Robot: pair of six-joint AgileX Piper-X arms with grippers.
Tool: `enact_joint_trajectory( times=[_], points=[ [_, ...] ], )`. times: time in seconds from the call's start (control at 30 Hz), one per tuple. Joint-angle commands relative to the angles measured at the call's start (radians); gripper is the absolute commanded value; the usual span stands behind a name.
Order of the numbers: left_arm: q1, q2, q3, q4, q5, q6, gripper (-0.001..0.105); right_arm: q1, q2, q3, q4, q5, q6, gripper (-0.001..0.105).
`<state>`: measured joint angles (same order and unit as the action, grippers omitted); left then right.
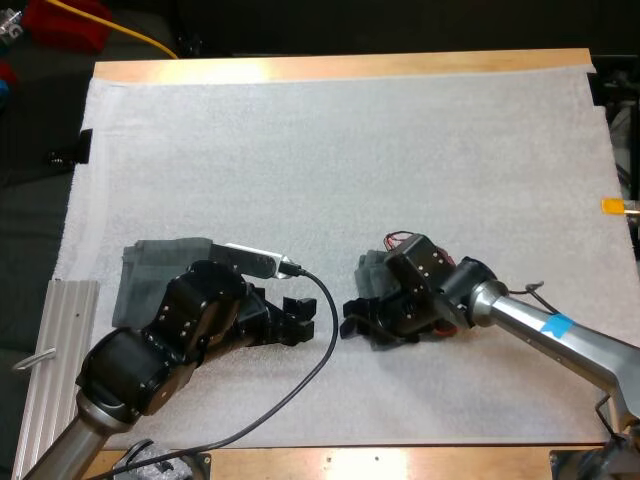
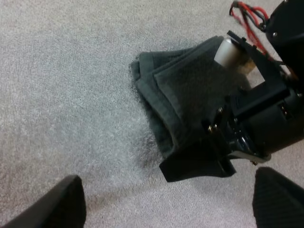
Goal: Pick towel from pile, fold and stack
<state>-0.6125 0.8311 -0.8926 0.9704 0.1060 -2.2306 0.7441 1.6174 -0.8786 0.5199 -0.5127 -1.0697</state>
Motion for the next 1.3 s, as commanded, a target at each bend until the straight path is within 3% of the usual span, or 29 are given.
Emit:
enact_joint_trajectory(
  times=[0.0,0.3,0.53,0.93,1.27],
  points=[
    [-0.001,-0.005,-0.003,-0.003,0.002,-0.015,0.07,0.001,-0.026,-0.003,-0.009,0.005,-0.016,0.065],
    [-0.001,-0.005,-0.003,-0.003,0.003,-0.015,0.07,0.001,-0.2,-0.003,-0.006,0.093,-0.061,0.065],
    [-0.001,-0.005,-0.003,-0.003,0.049,-0.011,0.07,0.001,-0.352,-0.003,0.104,0.265,-0.132,0.065],
    [-0.001,-0.005,-0.001,-0.003,0.049,-0.011,0.07,0.001,-0.613,-0.003,0.328,0.3,-0.19,0.065],
    [-0.001,-0.005,-0.001,-0.014,0.049,-0.008,0.07,0.001,-0.856,-0.003,0.364,0.349,-0.183,0.065]
  ],
)
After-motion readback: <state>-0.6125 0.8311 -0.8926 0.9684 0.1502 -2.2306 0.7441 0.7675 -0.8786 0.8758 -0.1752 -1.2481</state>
